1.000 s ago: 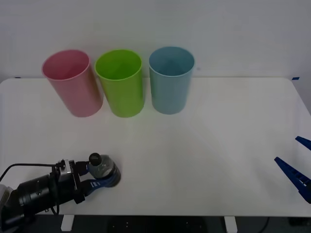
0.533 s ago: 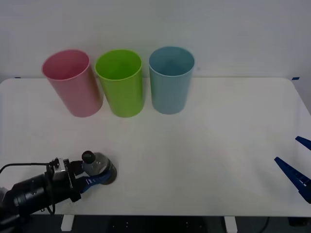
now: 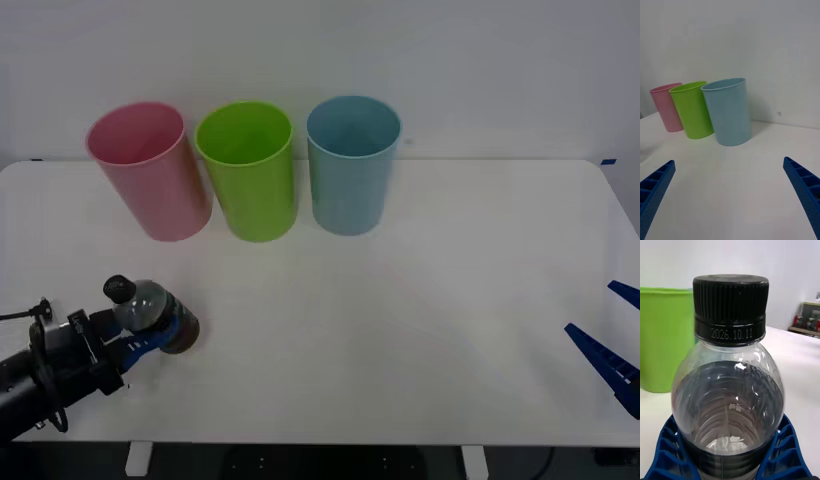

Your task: Grasp the object on the table and drop it into the matching bin: aluminum can to the light blue bin, PET bottle to the pink bin.

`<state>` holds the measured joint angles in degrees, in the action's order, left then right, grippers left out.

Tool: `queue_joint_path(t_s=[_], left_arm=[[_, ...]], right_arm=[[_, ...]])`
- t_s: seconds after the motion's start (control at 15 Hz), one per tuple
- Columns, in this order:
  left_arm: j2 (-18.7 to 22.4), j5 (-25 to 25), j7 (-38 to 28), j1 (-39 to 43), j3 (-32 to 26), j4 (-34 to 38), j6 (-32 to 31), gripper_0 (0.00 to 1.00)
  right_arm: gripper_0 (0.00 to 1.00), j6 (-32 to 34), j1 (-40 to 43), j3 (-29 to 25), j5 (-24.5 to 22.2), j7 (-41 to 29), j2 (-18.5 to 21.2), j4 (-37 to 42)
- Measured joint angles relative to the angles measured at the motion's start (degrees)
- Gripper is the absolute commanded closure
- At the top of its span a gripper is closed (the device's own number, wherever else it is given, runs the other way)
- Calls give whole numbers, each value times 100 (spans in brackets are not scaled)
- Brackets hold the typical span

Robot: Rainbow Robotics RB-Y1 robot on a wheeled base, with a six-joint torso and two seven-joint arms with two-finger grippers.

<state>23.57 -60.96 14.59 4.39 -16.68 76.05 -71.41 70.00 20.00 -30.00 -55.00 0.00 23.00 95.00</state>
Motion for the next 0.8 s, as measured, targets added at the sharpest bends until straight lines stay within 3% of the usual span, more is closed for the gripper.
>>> queue_joint_path(t_s=[0.27, 0.53, 0.8], left_arm=[[12, 394, -870, 663, -55, 1290, 1039, 100], [19, 563, -1547, 784, -232, 1951, 1747, 100], [85, 629, -2370, 782, -430, 2435, 2072, 100]], right_arm=[[0, 0, 0, 0, 0, 0, 0, 0], [0, 0, 0, 0, 0, 0, 0, 0], [0, 0, 0, 0, 0, 0, 0, 0]])
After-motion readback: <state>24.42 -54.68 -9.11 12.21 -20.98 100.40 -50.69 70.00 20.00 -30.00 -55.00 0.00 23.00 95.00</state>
